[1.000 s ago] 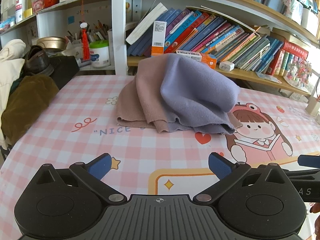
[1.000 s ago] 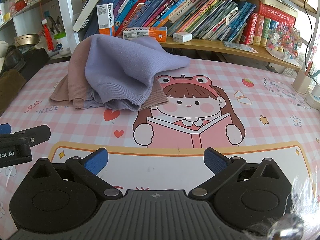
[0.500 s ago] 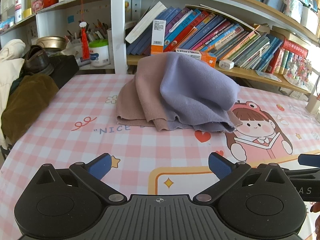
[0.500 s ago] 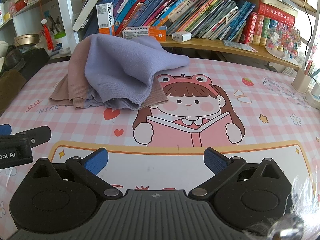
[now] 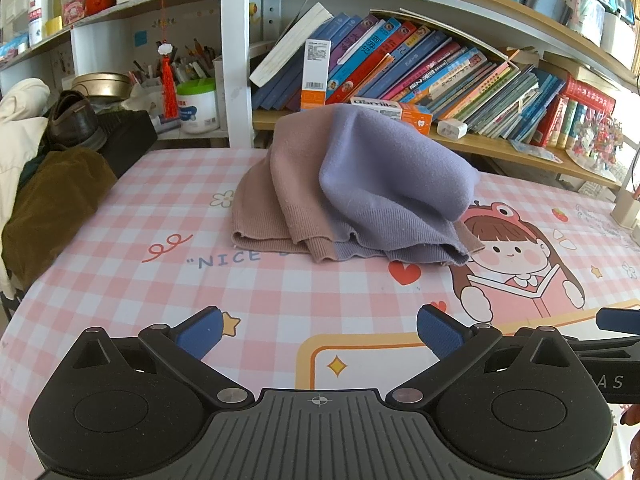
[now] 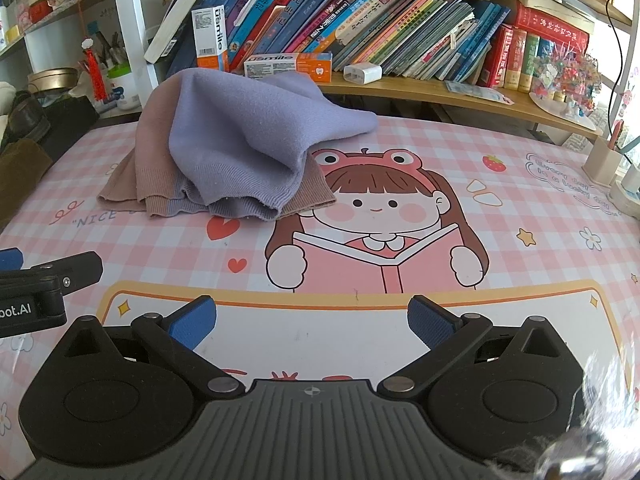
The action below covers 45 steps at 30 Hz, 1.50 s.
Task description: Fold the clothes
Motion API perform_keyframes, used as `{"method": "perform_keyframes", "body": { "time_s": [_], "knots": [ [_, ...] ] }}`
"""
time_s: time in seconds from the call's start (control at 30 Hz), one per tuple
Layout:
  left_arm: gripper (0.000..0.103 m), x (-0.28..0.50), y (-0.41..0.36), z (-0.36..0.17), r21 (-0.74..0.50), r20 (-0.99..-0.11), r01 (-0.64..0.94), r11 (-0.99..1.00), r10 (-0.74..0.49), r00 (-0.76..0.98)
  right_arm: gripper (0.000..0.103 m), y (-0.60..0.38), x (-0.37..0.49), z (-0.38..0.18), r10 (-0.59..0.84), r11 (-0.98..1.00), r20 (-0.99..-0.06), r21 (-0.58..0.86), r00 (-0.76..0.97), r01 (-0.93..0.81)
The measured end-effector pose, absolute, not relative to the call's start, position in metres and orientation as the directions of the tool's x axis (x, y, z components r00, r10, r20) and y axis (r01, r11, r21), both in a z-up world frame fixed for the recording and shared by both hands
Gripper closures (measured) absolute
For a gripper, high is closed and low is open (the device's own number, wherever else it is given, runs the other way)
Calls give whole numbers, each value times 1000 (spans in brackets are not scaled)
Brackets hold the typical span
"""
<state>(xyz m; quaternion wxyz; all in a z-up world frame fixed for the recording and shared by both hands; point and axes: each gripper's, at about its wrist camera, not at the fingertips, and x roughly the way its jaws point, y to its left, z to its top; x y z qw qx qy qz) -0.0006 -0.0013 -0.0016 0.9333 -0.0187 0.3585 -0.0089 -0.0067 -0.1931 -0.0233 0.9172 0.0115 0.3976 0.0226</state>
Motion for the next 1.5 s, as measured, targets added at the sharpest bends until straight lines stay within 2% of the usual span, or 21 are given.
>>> {"method": "perform_keyframes", "body": {
  "time_s": [1.5],
  "knots": [
    [0,-3,-3,-2,-42,-677,-9,999,-21,735,0,-195,-6,-25,75,997,-728,52,682,-53]
  ]
}}
